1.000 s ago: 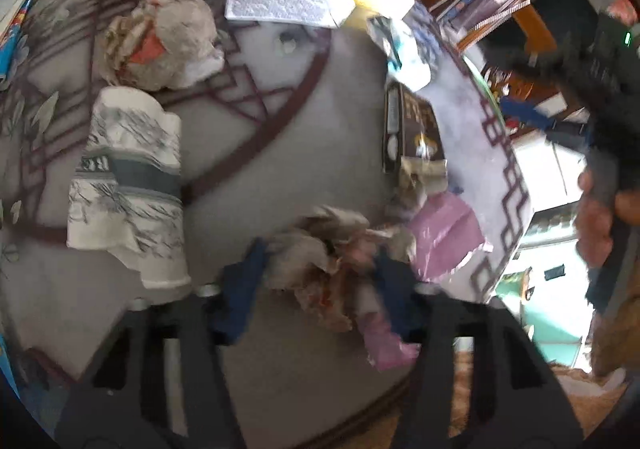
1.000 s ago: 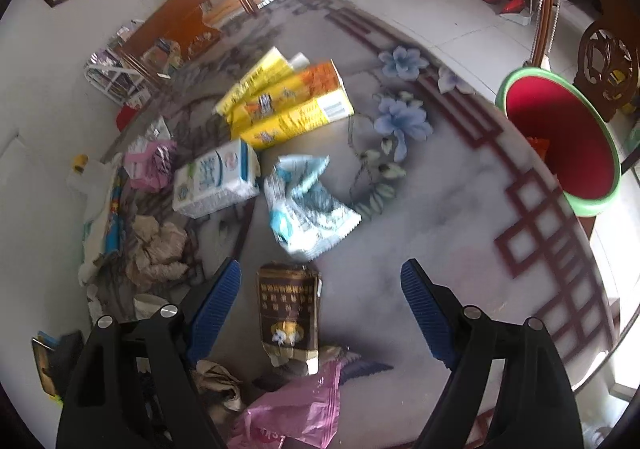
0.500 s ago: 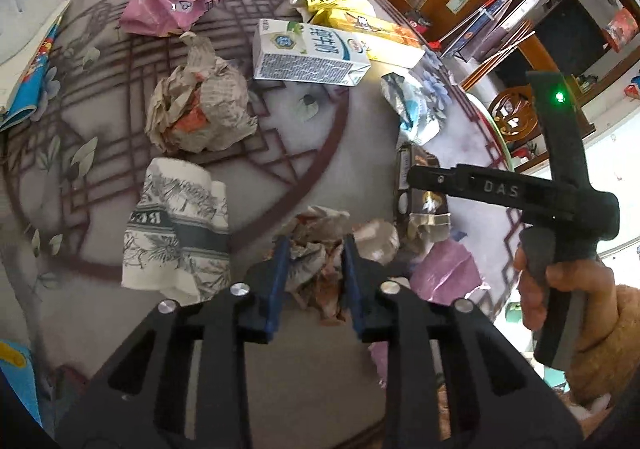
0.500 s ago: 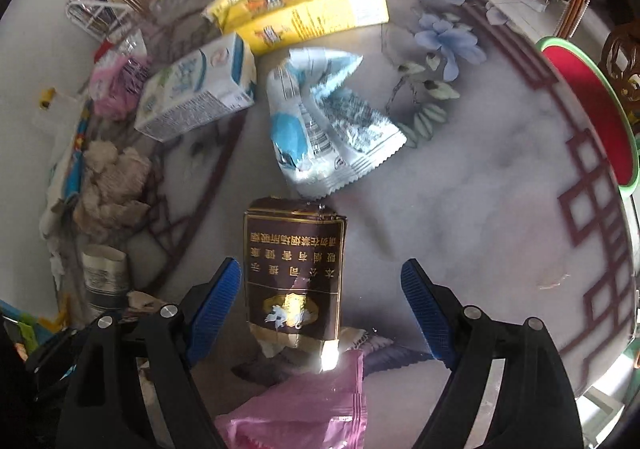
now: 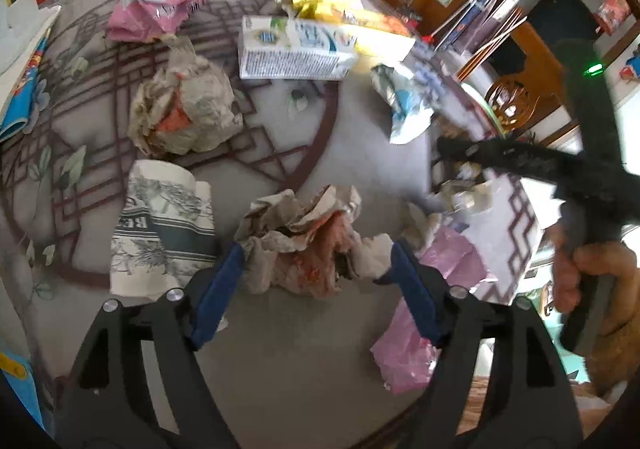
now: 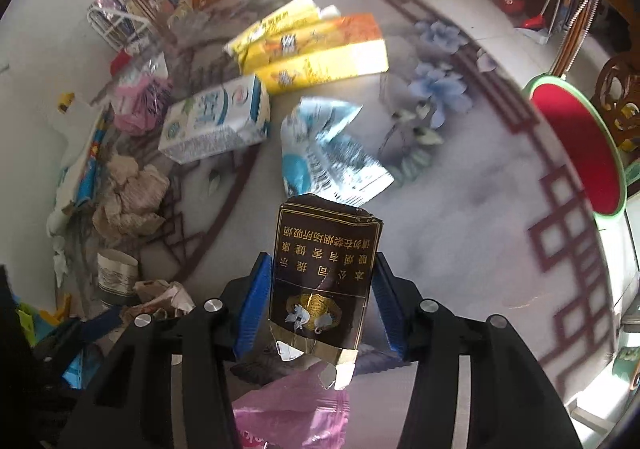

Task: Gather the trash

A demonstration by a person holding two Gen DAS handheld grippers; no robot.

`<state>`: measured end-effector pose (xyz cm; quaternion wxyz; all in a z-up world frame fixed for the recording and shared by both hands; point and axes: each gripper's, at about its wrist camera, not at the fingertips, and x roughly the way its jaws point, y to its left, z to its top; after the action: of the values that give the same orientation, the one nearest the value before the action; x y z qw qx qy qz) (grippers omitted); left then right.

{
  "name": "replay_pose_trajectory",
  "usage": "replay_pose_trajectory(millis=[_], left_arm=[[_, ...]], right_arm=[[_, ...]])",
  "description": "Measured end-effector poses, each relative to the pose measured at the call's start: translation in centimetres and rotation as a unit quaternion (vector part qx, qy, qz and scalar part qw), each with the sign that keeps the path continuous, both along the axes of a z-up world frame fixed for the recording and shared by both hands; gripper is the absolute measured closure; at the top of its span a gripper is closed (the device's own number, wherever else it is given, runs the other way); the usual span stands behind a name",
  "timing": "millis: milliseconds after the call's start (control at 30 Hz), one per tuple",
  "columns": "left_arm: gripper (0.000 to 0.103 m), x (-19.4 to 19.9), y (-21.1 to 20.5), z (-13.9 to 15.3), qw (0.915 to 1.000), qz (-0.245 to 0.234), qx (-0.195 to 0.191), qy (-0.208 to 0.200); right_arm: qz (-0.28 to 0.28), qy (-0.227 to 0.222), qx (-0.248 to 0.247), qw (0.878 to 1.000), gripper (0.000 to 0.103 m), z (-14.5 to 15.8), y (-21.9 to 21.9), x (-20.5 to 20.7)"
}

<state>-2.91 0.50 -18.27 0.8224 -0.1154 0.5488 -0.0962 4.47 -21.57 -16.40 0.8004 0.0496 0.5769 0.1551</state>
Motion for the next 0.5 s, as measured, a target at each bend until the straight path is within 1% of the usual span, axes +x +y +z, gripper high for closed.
replay_pose_trajectory(millis=[133, 200, 267, 300, 367, 400, 467, 500], left_arm=[[0.029, 0.8, -0.5, -0.9, 0.9997, 0.0, 0.022, 0.006], [0.033, 1.2, -0.5, -1.0, 0.9997, 0.001, 0.026, 0.005], [0.047, 1.3, -0.5, -1.0, 0.9994, 0.003, 0.034, 0.003], [0.05, 1.4, -0.4, -0.8, 0.9995, 0.007, 0.032, 0.0], [0.066, 1.5, 0.0, -0.5, 0.9996, 0.014, 0.024, -0.006], [0.069, 1.6, 0.2, -0.2, 0.9996, 0.017, 0.021, -0.009], [0.085, 1.6, 0.4, 0.5, 0.9994, 0.025, 0.015, -0.018], [0.086, 1.6, 0.5, 1.0, 0.9991, 0.031, 0.015, -0.025]], right_arm=[[-0.012, -0.014, 0.014, 1.0, 0.054, 1.3, -0.9, -0.2], [-0.014, -0.021, 0.015, 1.0, 0.054, 1.9, -1.1, -0.2], [-0.016, -0.024, 0.016, 0.999, 0.054, 2.2, -1.1, -0.1], [-0.017, -0.025, 0.017, 0.999, 0.054, 2.3, -1.1, 0.0], [-0.017, -0.027, 0.018, 0.999, 0.054, 2.6, -1.2, 0.0], [-0.017, -0.029, 0.018, 0.999, 0.054, 2.7, -1.1, 0.0], [-0.017, -0.031, 0.02, 0.999, 0.054, 2.8, -1.0, 0.0], [-0.018, -0.034, 0.021, 0.999, 0.054, 3.0, -1.0, 0.0]])
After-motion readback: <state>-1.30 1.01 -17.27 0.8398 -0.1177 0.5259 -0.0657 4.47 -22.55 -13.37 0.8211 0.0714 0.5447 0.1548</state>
